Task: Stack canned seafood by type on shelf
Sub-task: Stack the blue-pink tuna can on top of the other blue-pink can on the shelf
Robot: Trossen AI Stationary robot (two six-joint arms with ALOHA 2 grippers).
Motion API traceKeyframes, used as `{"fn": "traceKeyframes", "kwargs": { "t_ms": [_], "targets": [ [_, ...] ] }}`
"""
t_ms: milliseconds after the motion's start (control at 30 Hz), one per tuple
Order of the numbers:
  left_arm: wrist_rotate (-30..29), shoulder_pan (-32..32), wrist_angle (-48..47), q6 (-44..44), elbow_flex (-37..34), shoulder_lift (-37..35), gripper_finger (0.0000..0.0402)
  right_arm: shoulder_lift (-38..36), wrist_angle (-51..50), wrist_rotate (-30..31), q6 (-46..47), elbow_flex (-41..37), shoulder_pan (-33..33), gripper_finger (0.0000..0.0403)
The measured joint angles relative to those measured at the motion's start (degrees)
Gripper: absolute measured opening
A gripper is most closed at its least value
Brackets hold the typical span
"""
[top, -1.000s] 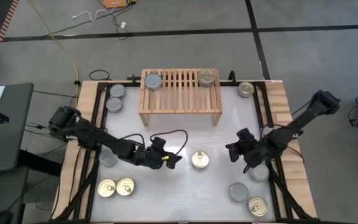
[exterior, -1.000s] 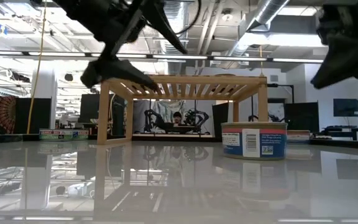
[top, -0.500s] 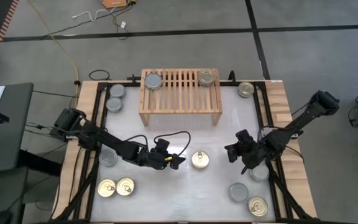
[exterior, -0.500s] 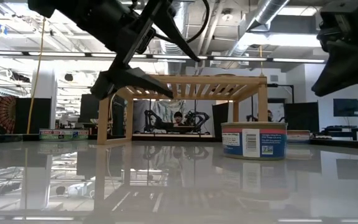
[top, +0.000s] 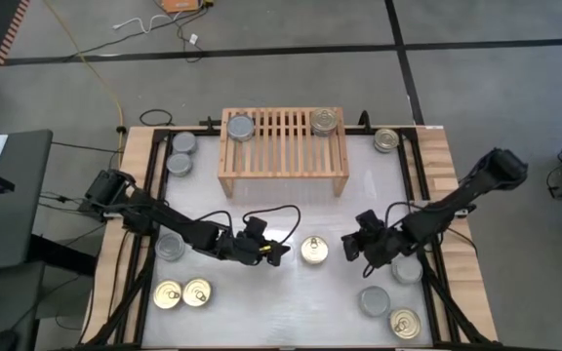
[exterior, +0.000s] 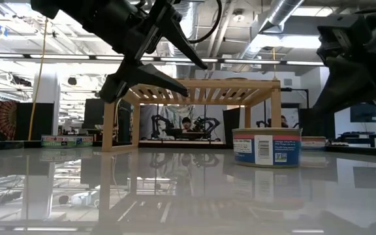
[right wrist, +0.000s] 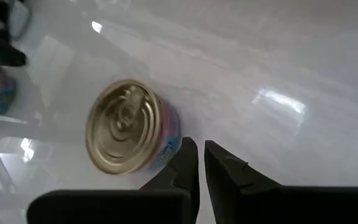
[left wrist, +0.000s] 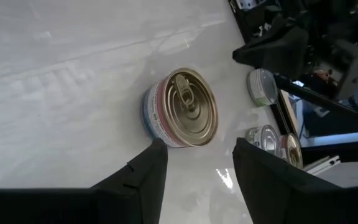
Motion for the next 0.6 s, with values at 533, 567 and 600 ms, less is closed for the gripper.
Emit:
{"fn": "traceKeyframes", "kwargs": {
  "t_ms": [533,567,600],
  "targets": [
    [5.3,3.1,-0.2,6.4,0.0,0.0,0.0173,3.9,11.7,-10.3,-7.4,0.0,-6.0,0.0057],
    [5.4,3.1,-0.2,6.5,0.0,0.0,0.0173,4.0,11.5,-10.2,-7.4,0.0,-6.1,0.0057],
    [5.4,3.1,-0.3,6.5,0.0,0.0,0.0173,4.0,11.2,-10.2,-7.4,0.0,-6.3,0.0057]
  ]
}}
